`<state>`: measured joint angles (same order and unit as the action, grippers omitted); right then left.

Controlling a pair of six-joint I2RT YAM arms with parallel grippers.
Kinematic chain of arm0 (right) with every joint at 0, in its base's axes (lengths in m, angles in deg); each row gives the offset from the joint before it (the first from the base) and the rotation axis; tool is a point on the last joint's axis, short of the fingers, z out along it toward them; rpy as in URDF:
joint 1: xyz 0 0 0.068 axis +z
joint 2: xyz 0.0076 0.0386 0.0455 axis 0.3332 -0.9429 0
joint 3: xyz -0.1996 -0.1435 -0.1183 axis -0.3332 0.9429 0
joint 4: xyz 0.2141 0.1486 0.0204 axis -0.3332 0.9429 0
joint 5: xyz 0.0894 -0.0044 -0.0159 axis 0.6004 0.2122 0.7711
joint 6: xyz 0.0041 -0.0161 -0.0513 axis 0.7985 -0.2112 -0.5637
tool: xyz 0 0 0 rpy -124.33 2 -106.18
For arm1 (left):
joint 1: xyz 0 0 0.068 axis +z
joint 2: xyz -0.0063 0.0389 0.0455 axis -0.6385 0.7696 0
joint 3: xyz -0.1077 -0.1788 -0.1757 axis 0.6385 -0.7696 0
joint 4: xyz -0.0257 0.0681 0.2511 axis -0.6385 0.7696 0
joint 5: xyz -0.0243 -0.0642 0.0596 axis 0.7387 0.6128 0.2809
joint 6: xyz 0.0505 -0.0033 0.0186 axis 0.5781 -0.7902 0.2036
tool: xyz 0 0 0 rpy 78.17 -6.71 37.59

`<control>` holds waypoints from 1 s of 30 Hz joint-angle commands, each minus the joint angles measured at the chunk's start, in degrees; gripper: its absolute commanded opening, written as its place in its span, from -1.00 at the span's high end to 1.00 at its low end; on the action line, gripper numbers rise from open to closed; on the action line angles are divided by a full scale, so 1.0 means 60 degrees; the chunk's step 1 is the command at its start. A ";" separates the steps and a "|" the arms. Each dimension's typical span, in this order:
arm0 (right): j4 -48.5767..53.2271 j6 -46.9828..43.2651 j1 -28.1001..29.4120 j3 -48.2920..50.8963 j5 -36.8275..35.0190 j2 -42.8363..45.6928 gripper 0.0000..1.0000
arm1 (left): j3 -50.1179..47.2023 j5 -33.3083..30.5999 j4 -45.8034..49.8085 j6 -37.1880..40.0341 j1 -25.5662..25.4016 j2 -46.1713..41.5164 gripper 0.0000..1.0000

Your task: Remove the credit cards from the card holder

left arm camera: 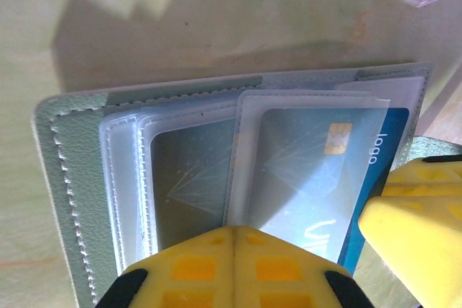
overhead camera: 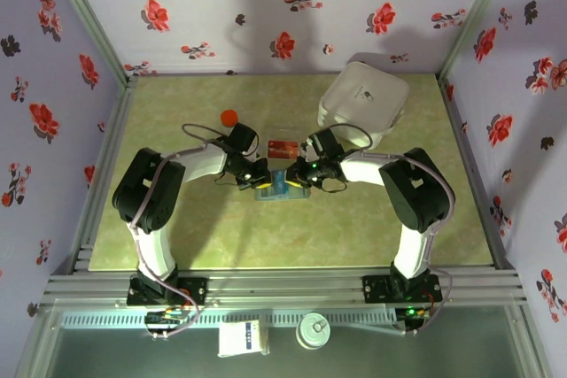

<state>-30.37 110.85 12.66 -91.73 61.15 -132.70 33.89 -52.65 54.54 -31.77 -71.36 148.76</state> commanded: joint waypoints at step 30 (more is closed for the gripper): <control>-0.0212 -0.0071 -0.0329 0.0469 -0.0037 0.0140 0.58 | 0.0236 -0.0560 0.1015 0.0303 -0.0030 0.0488 1.00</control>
<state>-32.14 110.31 11.17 -89.48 62.11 -132.70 35.35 -52.76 56.60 -31.50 -71.36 149.44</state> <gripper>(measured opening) 0.208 0.037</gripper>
